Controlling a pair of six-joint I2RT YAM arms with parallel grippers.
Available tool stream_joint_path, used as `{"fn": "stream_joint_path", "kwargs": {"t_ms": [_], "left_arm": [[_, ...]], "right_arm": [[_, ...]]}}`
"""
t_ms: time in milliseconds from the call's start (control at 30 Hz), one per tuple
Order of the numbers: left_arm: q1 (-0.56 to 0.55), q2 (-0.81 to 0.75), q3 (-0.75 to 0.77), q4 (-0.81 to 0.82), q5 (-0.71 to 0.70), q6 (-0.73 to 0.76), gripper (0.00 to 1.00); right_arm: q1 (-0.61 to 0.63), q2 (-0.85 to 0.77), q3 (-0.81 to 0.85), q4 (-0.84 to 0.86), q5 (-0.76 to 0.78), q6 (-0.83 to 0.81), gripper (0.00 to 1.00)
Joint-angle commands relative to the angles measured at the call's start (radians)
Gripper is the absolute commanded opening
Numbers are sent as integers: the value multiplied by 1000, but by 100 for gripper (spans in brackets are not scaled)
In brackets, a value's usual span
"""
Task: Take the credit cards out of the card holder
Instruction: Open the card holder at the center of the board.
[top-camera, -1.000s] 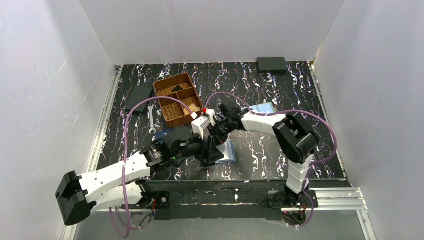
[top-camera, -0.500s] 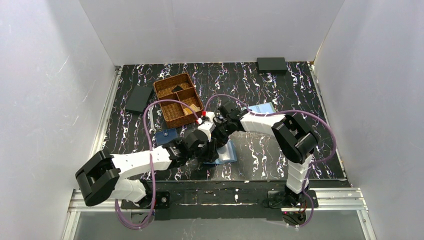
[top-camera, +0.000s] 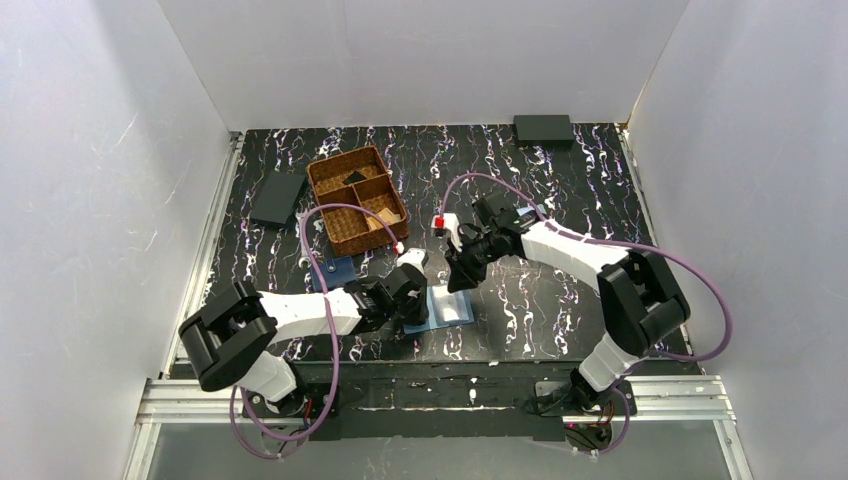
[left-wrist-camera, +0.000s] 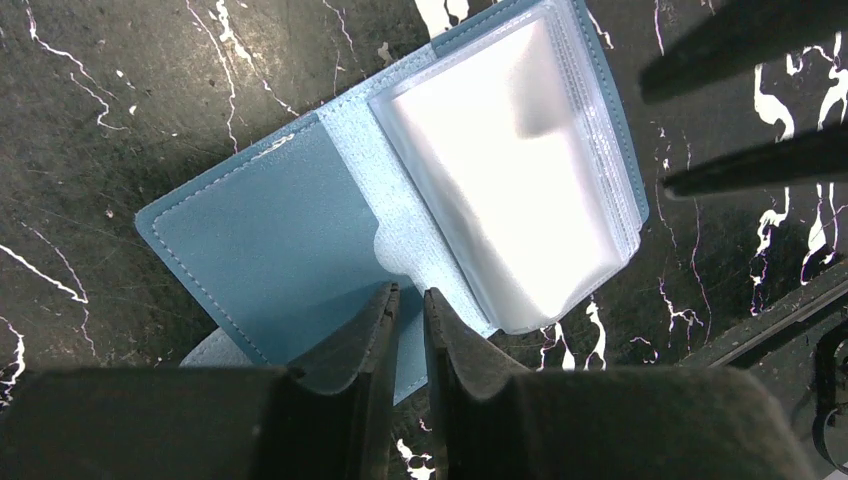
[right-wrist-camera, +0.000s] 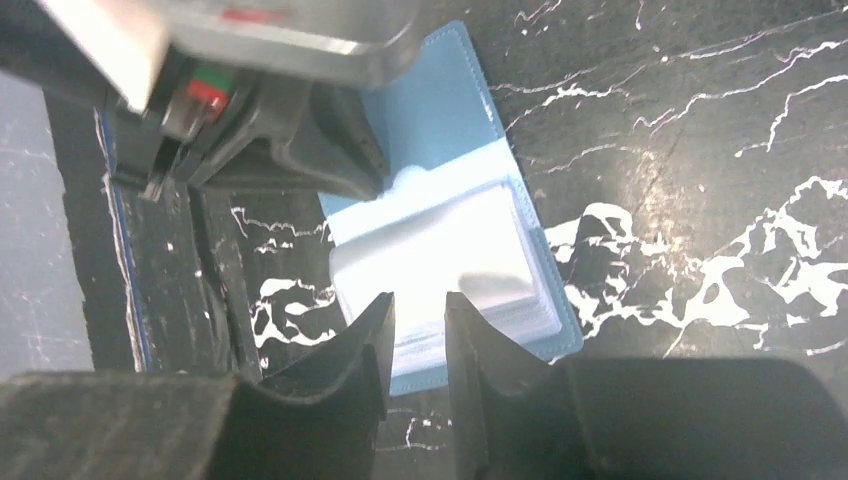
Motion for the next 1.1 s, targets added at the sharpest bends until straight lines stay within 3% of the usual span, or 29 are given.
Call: {"fn": "stream_joint_path", "kwargs": {"t_ms": [0, 300, 533, 833, 1067], "left_arm": [[4, -9, -19, -36, -15, -11, 14], [12, -39, -39, -26, 14, -38, 15], [20, -46, -57, 24, 81, -48, 19], [48, -93, -101, 96, 196, -98, 43], [59, -106, -132, 142, 249, -129, 68]], "right_arm": [[7, -59, -53, -52, 77, -134, 32], [3, 7, -102, 11, 122, -73, 24], [5, 66, -72, 12, 13, -35, 24], [4, 101, -58, 28, -39, 19, 25], [-8, 111, -61, 49, -73, 56, 25]]}}
